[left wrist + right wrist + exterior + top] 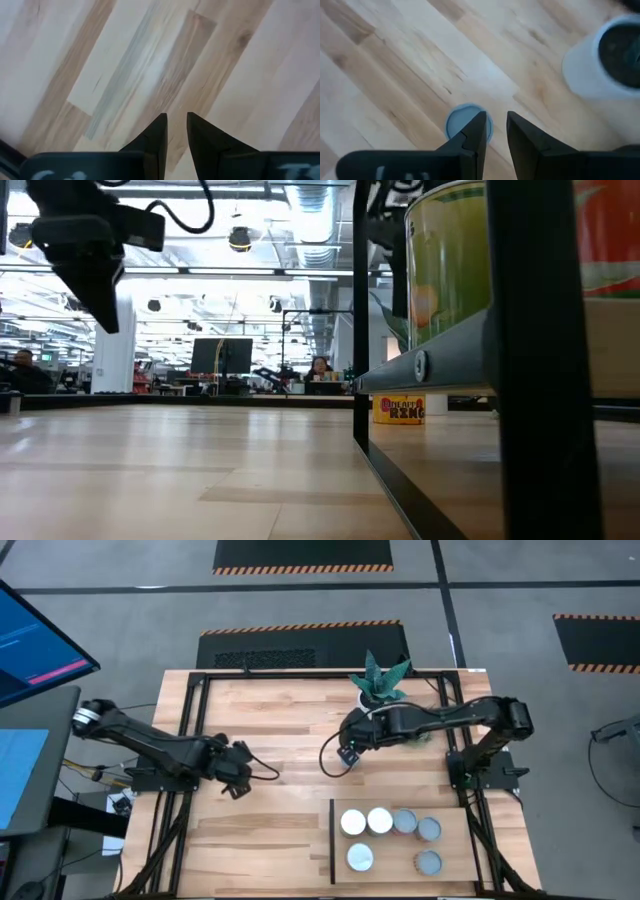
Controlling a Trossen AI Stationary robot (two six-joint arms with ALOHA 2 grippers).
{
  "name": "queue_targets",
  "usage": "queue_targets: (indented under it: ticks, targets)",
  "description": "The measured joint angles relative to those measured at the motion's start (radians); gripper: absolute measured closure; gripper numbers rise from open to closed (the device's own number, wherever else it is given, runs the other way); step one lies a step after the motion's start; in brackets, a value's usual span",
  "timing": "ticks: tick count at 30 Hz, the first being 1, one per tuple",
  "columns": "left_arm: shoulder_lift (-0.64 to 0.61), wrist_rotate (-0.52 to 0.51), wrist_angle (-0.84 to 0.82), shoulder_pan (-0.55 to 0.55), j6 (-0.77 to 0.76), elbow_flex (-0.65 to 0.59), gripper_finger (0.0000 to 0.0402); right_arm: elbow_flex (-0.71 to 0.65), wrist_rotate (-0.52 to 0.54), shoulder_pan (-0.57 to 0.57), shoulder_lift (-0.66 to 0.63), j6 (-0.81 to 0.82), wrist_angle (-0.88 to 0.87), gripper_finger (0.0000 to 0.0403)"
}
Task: Pick and place cans onto a shelf
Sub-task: Put the canned pineapple rings on the shelf
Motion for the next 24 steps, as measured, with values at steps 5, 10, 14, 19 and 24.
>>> queue_targets:
  ticks: [5,10,14,19,24]
  targets:
    - [-0.031,-0.004,0.005,-0.001,-0.015,-0.040,0.0340,-0.094,-0.043,0.002,0.006,0.058,0.077,0.0291]
    - [-0.029,-0.008,0.019,-0.001,-0.033,-0.074,0.0340,-0.180,-0.056,0.001,0.008,0.136,0.139,0.0254]
    - [-0.029,-0.009,0.026,-0.001,-0.034,-0.078,0.0340,-0.220,-0.050,0.001,0.008,0.166,0.206,0.0223]
    - [-0.029,-0.016,0.036,0.000,-0.034,-0.078,0.0340,-0.274,-0.052,0.002,0.041,0.151,0.347,0.0198]
    - [-0.029,-0.015,0.051,0.000,-0.034,-0.078,0.0340,-0.274,-0.067,0.002,0.108,0.151,0.369,0.0193]
